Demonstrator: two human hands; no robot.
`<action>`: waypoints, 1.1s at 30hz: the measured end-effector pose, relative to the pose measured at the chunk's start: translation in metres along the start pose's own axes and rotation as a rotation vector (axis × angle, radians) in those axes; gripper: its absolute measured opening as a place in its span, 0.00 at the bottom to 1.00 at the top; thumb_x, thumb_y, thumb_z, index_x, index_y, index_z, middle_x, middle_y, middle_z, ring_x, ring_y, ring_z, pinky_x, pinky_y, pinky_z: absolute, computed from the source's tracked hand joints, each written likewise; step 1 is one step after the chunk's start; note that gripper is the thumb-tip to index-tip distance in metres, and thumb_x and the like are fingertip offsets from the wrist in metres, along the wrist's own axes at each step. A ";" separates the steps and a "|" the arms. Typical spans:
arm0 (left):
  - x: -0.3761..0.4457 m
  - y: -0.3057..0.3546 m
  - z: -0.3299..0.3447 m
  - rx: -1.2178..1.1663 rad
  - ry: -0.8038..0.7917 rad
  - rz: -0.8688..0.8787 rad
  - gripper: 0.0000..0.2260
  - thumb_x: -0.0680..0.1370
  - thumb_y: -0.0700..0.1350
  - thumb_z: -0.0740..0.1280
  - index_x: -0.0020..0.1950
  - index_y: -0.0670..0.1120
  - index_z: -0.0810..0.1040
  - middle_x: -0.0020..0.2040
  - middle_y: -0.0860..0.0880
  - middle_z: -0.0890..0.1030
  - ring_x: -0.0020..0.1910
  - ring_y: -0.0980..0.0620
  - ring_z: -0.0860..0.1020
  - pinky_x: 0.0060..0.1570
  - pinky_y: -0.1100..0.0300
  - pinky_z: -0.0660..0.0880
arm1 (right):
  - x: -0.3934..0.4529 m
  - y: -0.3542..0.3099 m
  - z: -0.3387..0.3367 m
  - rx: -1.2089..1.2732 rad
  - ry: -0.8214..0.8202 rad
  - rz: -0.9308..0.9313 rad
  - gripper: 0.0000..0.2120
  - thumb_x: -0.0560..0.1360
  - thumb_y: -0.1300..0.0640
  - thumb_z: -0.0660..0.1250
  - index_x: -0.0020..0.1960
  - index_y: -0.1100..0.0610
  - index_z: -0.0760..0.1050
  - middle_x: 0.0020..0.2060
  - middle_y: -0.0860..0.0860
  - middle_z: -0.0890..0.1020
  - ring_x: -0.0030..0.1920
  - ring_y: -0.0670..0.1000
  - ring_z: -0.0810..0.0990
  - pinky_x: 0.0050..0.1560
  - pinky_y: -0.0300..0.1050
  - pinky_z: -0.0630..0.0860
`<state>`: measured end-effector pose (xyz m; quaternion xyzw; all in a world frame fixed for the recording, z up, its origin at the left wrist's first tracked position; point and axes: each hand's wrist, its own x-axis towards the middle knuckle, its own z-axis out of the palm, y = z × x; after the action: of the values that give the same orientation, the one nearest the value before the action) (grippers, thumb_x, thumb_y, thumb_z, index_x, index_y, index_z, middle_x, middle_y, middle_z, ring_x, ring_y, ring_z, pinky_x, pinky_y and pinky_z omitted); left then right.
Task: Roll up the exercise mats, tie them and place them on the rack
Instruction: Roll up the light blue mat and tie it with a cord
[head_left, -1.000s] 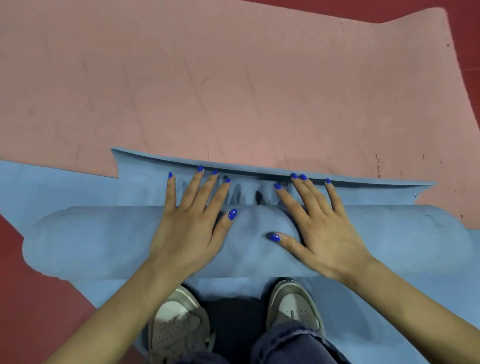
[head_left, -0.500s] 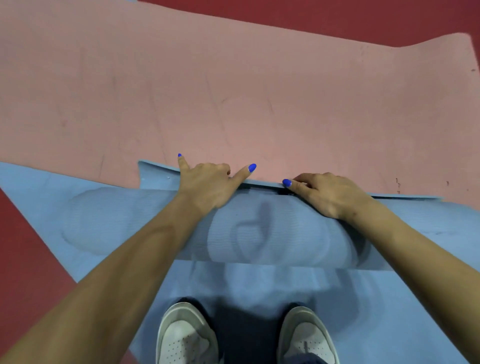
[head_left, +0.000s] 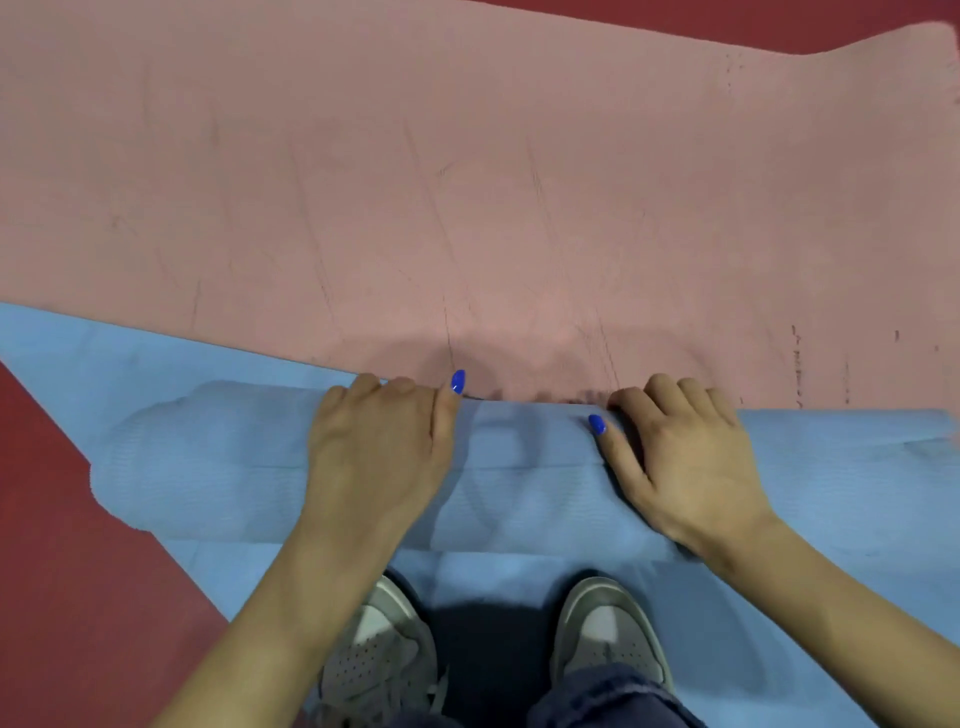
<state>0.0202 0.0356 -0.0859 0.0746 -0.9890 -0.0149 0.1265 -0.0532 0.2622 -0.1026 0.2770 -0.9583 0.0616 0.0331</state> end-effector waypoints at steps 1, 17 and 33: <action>-0.005 -0.001 -0.007 -0.022 -0.019 0.000 0.21 0.79 0.49 0.55 0.26 0.48 0.57 0.22 0.47 0.66 0.24 0.47 0.63 0.31 0.59 0.58 | -0.007 -0.002 0.000 -0.006 0.033 -0.006 0.23 0.78 0.43 0.51 0.44 0.59 0.77 0.35 0.54 0.73 0.36 0.57 0.71 0.40 0.51 0.67; 0.001 -0.031 0.010 -0.173 -0.739 -0.054 0.27 0.79 0.66 0.41 0.48 0.55 0.75 0.49 0.55 0.79 0.52 0.50 0.76 0.47 0.58 0.63 | -0.040 -0.012 -0.009 0.000 -0.122 -0.020 0.27 0.79 0.42 0.47 0.62 0.57 0.77 0.55 0.56 0.79 0.56 0.59 0.78 0.61 0.58 0.67; -0.034 -0.024 0.001 -0.198 -0.538 0.117 0.33 0.76 0.69 0.46 0.62 0.49 0.79 0.60 0.51 0.81 0.60 0.48 0.79 0.63 0.49 0.71 | -0.111 -0.010 -0.058 0.637 0.067 0.441 0.04 0.72 0.46 0.60 0.44 0.41 0.73 0.41 0.40 0.79 0.46 0.42 0.72 0.49 0.39 0.65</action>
<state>0.0559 0.0172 -0.0965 -0.0020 -0.9834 -0.1235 -0.1332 0.0477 0.3206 -0.0554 0.0585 -0.9261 0.3710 -0.0372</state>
